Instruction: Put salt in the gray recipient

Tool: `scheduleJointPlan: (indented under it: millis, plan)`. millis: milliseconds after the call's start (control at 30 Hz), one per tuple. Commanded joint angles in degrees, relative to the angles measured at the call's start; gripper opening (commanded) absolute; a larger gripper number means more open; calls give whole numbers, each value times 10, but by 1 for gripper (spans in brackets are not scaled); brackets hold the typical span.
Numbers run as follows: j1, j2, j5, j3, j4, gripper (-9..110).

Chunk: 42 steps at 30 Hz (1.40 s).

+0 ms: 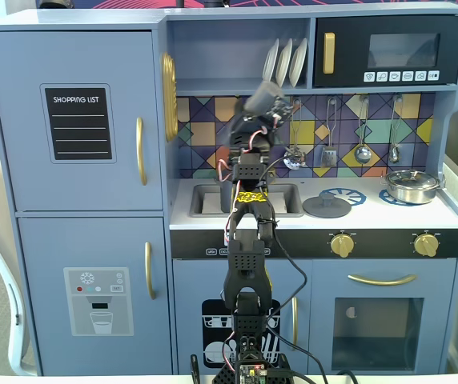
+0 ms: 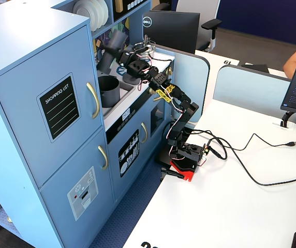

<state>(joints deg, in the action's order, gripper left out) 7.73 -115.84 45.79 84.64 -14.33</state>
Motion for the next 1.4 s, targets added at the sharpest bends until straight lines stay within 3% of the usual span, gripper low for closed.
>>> scheduleJointPlan:
  millis: [0,267,467,800,1033,1367]
  plan:
    - [-30,-33,-36,1,33,0]
    - [-55,-15,-197,17,43,0]
    - [-107,-15,-248,76,112,0]
    - [-112,4,-555,106,163,0]
    - [-106,1,-797,45,54,0]
    - [-106,50,-955,-92,-74,0]
